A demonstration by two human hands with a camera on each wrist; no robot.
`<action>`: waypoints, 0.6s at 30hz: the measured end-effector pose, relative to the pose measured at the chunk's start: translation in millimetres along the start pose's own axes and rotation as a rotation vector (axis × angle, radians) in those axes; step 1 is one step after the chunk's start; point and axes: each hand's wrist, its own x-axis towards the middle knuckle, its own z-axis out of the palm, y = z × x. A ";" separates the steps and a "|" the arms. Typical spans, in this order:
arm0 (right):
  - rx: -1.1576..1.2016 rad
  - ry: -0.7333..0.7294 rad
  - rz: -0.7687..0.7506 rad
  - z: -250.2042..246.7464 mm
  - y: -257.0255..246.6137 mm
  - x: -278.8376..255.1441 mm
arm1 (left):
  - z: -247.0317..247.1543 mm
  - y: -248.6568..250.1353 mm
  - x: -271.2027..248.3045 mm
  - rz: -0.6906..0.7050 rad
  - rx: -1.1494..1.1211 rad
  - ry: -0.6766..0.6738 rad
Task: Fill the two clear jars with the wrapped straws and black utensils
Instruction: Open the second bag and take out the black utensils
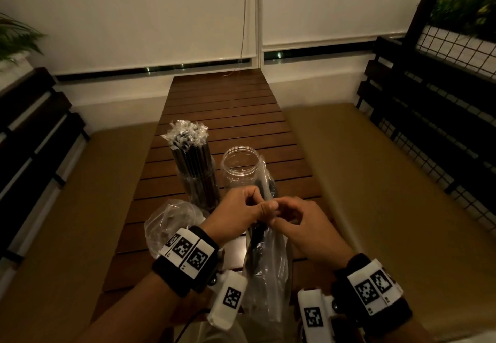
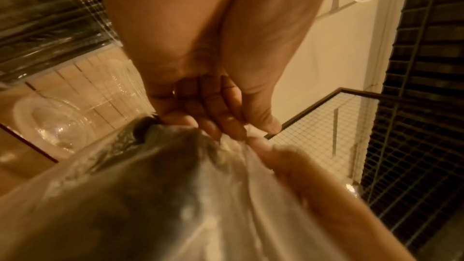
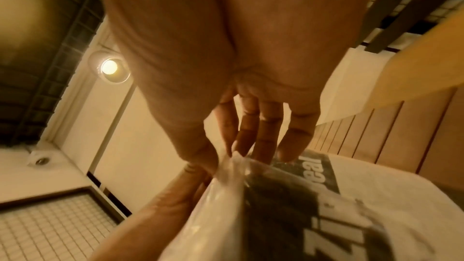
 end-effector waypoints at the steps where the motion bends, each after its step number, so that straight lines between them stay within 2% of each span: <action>1: 0.004 0.008 -0.002 -0.2 0.3 0.9 | 1.0 -0.8 -0.1 0.013 -0.008 0.000; 5: 0.002 0.010 0.002 -1.5 -0.7 1.4 | 1.3 -5.6 0.2 0.030 0.018 -0.009; 10: 0.112 -0.015 -0.020 -4.9 -5.0 -1.2 | -0.6 -5.3 -0.1 0.042 0.061 -0.021; 18: 0.132 0.019 -0.008 -6.4 -8.4 -2.7 | 3.6 -2.8 0.0 0.062 0.001 -0.025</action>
